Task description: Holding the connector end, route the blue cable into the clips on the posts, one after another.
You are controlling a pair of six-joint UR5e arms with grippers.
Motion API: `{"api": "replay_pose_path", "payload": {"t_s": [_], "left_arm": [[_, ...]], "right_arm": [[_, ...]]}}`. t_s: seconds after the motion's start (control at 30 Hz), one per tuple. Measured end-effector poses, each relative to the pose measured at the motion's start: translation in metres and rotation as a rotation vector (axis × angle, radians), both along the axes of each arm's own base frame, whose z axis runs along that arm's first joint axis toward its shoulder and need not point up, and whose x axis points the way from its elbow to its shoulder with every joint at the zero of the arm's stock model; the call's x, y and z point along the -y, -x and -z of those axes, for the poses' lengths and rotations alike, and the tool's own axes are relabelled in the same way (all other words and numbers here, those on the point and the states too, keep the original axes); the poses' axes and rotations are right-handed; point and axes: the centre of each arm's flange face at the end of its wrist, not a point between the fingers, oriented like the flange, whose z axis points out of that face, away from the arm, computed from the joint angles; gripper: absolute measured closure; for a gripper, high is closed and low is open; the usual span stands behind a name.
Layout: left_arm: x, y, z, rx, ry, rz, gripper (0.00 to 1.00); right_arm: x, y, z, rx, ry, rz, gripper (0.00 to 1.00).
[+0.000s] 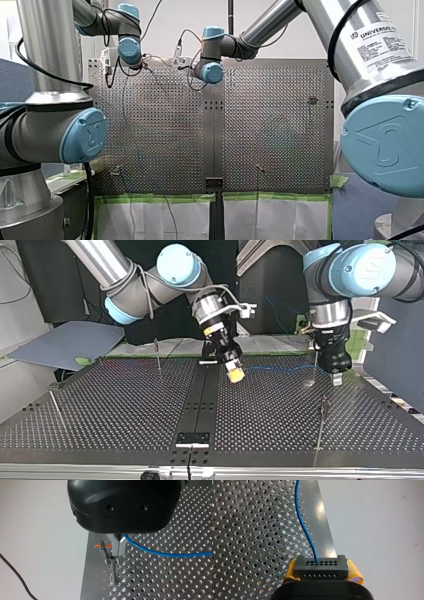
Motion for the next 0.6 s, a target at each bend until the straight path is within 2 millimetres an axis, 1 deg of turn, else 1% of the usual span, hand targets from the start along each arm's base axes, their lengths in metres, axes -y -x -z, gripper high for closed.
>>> {"api": "replay_pose_path", "payload": {"t_s": [0.17,0.27,0.43,0.6], "left_arm": [[-0.004,-0.009,0.008,-0.019,-0.003,0.001,1.0],[-0.005,-0.015,0.01,-0.021,-0.006,0.006,1.0],[-0.009,-0.026,0.005,-0.013,-0.015,0.009,1.0],[-0.011,-0.029,0.001,-0.006,-0.018,0.007,1.0]], "right_arm": [[0.004,0.0,-0.001,0.004,-0.004,0.001,1.0],[0.007,-0.001,0.002,0.003,-0.009,0.002,1.0],[0.011,-0.004,0.008,-0.003,-0.015,0.001,1.0],[0.012,-0.006,0.011,-0.006,-0.016,-0.001,1.0]]}}
